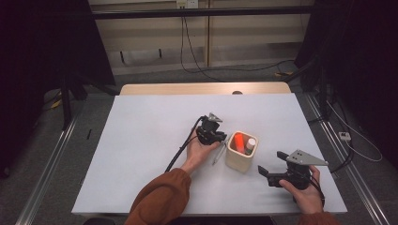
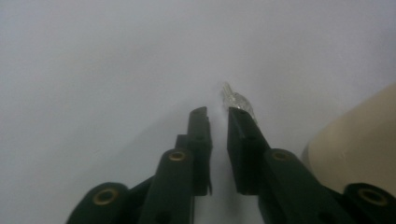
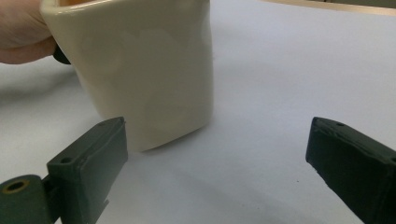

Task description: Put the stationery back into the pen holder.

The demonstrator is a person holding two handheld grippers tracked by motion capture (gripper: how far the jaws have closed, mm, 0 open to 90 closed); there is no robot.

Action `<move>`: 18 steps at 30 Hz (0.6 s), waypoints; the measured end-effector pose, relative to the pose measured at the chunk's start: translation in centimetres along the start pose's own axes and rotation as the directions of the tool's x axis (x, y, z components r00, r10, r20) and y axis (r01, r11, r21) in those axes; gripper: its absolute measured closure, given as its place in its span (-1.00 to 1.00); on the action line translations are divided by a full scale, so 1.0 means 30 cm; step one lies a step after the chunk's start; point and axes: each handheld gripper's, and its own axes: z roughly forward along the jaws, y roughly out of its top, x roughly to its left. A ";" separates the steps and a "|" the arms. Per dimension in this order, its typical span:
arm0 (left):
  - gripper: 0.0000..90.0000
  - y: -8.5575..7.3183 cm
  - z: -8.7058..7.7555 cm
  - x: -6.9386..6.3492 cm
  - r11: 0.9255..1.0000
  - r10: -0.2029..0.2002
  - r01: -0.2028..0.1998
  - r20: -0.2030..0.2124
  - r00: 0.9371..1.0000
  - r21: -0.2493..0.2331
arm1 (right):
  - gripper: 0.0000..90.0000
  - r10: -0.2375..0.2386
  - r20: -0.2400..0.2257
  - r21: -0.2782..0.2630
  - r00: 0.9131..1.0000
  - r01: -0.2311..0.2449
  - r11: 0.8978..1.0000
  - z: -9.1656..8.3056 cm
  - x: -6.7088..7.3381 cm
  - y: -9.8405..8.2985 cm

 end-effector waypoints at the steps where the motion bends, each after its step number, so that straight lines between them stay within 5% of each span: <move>1: 0.65 -0.003 -0.010 0.005 1.000 -0.004 0.004 -0.005 1.000 -0.002 | -0.87 -0.001 0.000 0.000 1.000 0.001 1.000 0.000 0.000 0.000; 8: 0.03 -0.032 -0.078 0.017 1.000 -0.020 0.020 -0.048 0.999 0.002 | -0.87 0.000 0.003 0.001 1.000 0.000 1.000 0.000 0.003 0.002; 11: -0.38 -0.038 -0.097 0.014 0.999 -0.019 0.021 -0.048 0.999 0.049 | -0.87 -0.003 0.003 -0.001 1.000 0.003 1.000 -0.001 0.002 0.002; 18: -0.71 -0.054 -0.129 -0.029 0.995 0.029 -0.019 -0.095 0.995 0.102 | -0.87 -0.004 0.004 -0.001 1.000 0.004 1.000 -0.001 0.003 0.003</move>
